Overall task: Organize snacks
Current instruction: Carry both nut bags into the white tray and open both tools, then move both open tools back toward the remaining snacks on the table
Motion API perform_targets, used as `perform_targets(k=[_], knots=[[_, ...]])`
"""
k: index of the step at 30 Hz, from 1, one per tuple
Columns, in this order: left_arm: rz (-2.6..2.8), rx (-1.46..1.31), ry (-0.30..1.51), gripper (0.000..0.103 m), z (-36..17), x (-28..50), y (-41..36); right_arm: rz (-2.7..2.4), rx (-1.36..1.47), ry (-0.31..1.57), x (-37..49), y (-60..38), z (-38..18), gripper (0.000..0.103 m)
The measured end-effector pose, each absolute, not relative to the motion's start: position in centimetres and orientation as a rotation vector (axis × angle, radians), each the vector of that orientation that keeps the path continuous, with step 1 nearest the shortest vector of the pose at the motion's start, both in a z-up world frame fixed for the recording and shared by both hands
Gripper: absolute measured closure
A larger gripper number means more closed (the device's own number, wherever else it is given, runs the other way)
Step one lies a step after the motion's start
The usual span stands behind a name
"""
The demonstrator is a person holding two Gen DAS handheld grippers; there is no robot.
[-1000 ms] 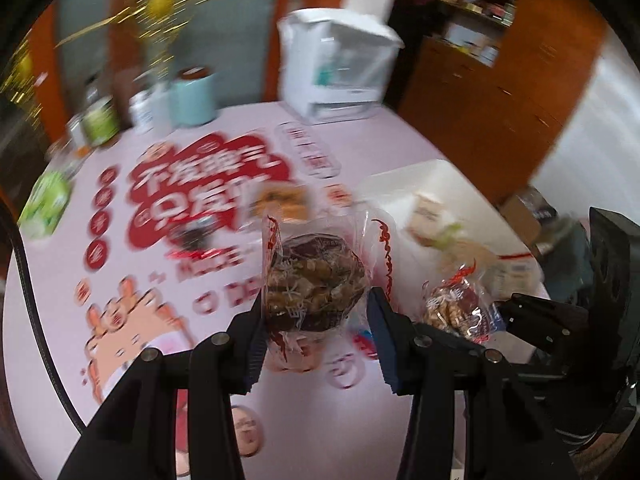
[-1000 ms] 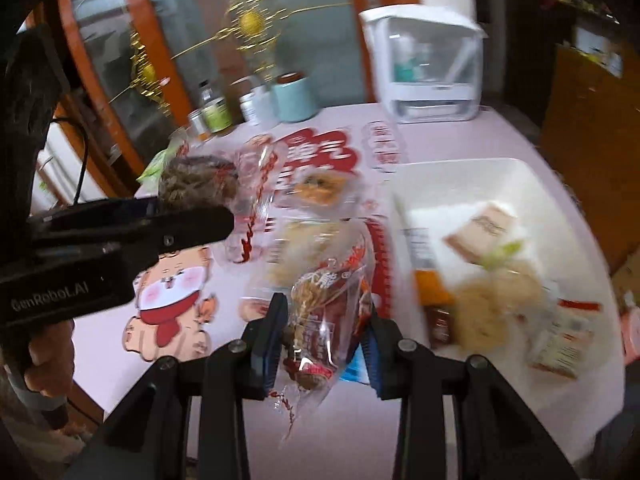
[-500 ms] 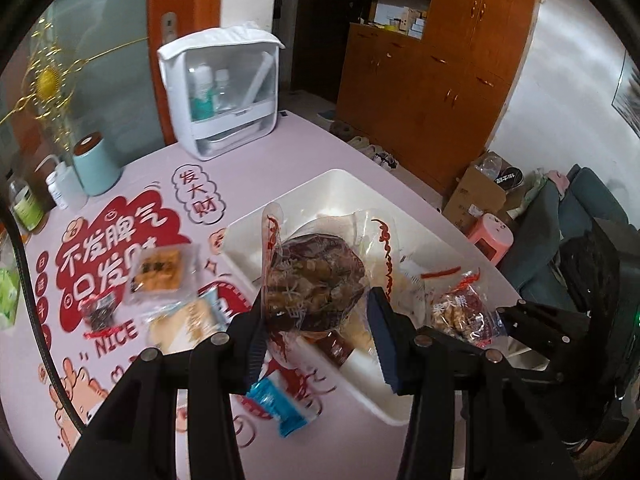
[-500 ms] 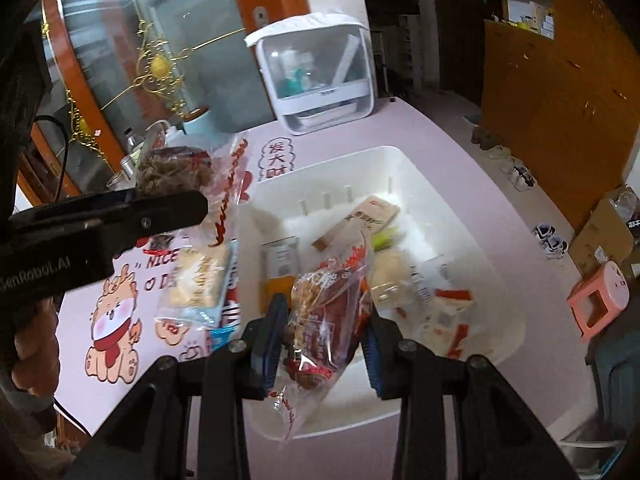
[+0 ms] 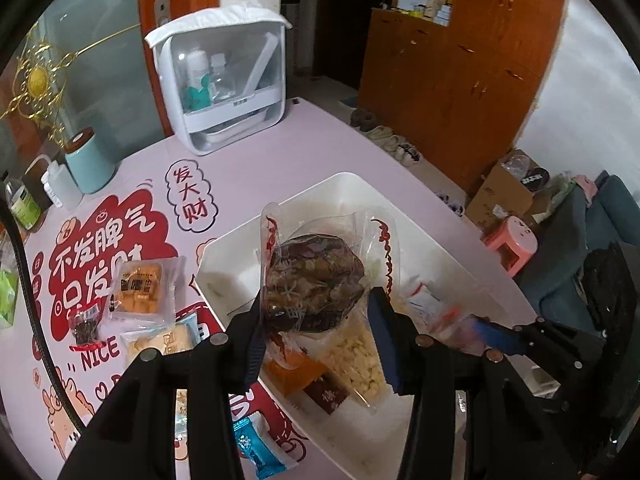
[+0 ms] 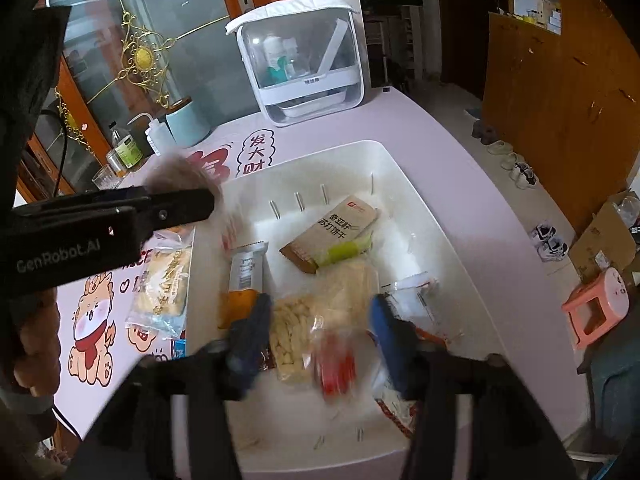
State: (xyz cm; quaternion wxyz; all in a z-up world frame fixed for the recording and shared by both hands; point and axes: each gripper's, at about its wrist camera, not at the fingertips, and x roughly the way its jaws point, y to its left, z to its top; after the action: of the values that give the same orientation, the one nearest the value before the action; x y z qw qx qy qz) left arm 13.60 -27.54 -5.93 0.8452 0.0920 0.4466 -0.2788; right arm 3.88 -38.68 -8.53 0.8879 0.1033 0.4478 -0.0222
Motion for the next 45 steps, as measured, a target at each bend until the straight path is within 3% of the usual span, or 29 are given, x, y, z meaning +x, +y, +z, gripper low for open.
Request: perform_targets(k=[2,5,24,41,45], knots=[[-0.568,0.188,0.962,0.053,-6.5,14.2,-27.5,-0.045,0.216,0.928,4.0,-38.8,-8.7,0.035],[-0.545,0.184,0.988,0.023,-7.2,14.9,-27.2,-0.038,0.221,0.930,4.1,-38.8,-8.8,0.035],[-0.421,0.141,0.939,0.022,-4.7,15.0,-20.6,-0.019,0.256,0.908,3.0,-35.4,-7.9,0.035],[-0.371,0.144,0.809,0.021,1.0,13.3,-8.0,-0.143,0.214,0.795,0.3,-28.0,-2.9,0.035],[-0.366,0.165,0.758,0.015,2.3,13.2,-5.3,-0.154,0.202,0.785,0.0,-25.3,-2.6,0.035]])
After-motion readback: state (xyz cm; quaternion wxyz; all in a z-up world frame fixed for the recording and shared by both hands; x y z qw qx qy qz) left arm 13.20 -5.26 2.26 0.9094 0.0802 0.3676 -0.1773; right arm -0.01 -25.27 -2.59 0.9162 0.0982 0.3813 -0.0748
